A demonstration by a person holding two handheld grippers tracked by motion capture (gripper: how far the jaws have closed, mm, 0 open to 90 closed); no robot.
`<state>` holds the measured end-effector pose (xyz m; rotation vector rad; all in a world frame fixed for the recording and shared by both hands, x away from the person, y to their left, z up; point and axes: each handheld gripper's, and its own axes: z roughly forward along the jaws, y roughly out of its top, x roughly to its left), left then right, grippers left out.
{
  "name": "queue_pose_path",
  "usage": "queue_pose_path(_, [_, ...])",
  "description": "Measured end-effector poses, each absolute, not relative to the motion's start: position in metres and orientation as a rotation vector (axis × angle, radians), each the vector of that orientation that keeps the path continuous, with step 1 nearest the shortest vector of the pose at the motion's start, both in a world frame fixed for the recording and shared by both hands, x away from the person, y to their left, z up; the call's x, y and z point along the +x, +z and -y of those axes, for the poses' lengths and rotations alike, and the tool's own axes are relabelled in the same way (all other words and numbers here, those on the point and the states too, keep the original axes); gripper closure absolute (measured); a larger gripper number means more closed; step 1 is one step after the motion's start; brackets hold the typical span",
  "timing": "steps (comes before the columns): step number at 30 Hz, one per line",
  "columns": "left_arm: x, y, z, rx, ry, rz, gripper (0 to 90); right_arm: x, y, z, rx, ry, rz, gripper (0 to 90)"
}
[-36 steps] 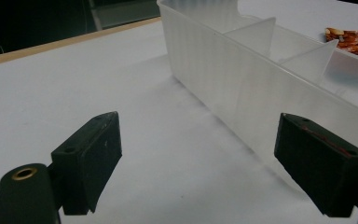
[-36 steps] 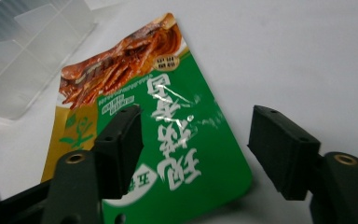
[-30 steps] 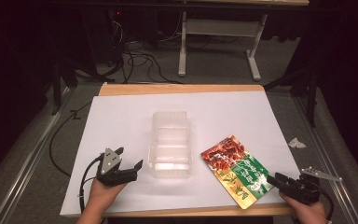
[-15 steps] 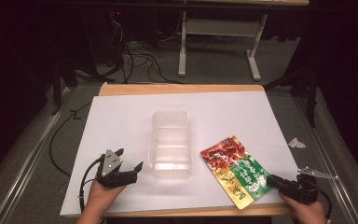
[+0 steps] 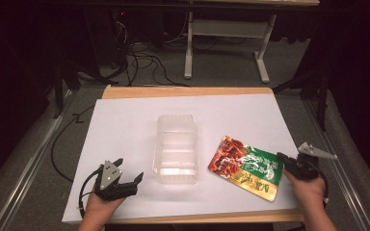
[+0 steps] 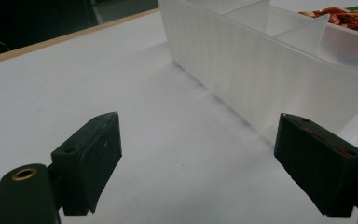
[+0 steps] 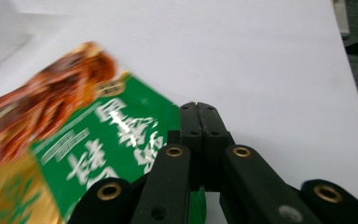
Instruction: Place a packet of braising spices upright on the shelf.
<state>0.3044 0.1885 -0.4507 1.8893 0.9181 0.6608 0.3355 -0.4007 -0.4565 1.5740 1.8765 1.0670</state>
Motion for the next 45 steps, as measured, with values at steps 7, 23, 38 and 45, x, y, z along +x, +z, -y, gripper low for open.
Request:
queue_pose_path(7, [0.297, -0.452, -0.199, 1.883, 0.673, -0.955, 15.3, 0.413, -0.463, 0.383, 1.551, 0.958, -1.908, 90.0])
queue_pose_path(23, [0.302, -0.45, -0.192, 1.879, 0.653, -0.92, 15.2, 0.349, -0.443, 0.39, 1.547, 1.083, -1.843, 54.7])
queue_pose_path(38, [0.307, -0.45, -0.189, 1.881, 0.642, -0.912, 15.3, 0.302, -0.475, 0.415, 1.887, 1.274, -1.753, 40.3])
queue_pose_path(45, [0.307, -0.451, -0.189, 1.891, 0.642, -0.911, 15.2, 0.304, -0.48, 0.415, 1.934, 1.356, -1.779, 46.0])
